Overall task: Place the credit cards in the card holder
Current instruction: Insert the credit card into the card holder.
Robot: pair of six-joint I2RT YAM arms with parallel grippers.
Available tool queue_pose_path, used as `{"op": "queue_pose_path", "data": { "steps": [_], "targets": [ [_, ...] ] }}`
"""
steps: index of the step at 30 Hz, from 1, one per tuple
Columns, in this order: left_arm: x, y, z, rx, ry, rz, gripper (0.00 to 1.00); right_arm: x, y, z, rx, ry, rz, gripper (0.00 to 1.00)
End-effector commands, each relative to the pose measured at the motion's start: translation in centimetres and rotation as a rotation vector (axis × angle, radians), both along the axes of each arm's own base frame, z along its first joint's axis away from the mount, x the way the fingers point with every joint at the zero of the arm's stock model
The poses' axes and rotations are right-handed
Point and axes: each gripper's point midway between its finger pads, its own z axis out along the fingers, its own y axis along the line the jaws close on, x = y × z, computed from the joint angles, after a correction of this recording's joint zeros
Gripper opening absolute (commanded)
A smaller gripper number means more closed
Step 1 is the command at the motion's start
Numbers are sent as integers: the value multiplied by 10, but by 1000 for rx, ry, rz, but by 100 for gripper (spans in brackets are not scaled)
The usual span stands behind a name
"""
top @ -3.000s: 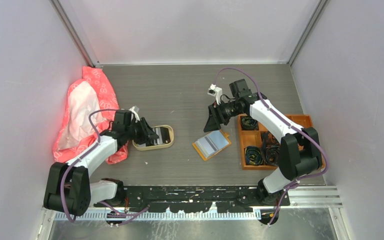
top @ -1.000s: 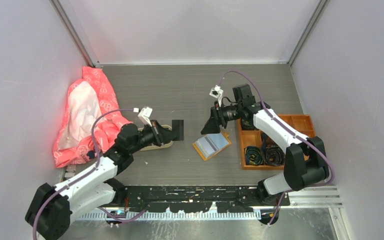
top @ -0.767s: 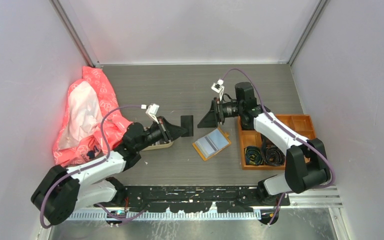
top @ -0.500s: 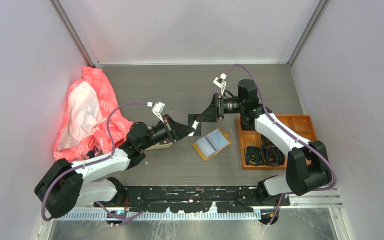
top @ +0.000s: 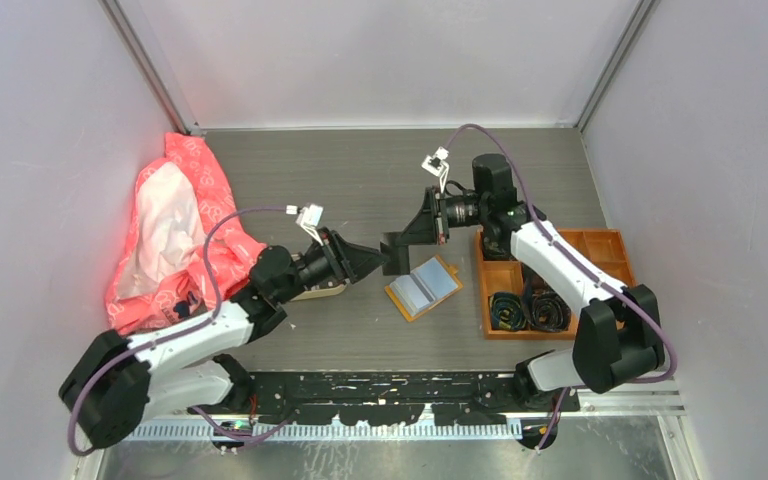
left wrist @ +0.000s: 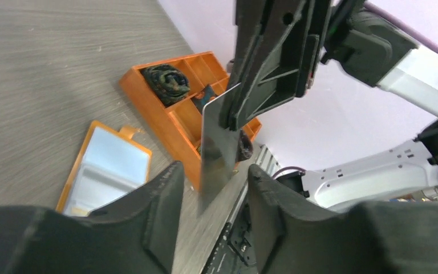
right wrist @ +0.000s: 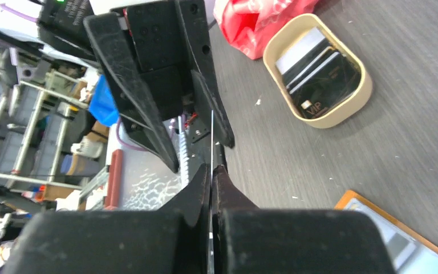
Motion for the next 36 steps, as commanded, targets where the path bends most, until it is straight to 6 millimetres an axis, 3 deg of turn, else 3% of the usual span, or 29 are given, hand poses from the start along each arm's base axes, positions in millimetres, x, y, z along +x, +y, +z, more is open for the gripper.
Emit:
{"op": "queue_pose_path", "data": {
  "steps": [1,4,7,14,18,21,28,36],
  "targets": [
    [10,32,-10,158,-22,162,50,5,-25,-2,-183,-223,-32,1],
    [6,47,-23,255,-13,198,51,28,-42,-10,-226,-205,-146,1],
    [-4,38,-36,295,2,143,48,39,-55,-22,-271,-191,-196,1],
    [-68,-54,-61,550,-350,-242,40,51,-77,-30,-287,-174,-231,1],
    [-80,-94,-88,603,-375,-372,26,54,-83,-33,-290,-166,-242,1],
    [-81,-111,-122,708,-358,-413,22,55,-85,-37,-297,-158,-248,1],
    [-72,-115,-184,840,-300,-392,22,58,-85,-46,-307,-124,-243,1],
    [-36,-93,-216,951,-210,-219,23,59,-85,-53,-314,-95,-242,1]
  ]
}}
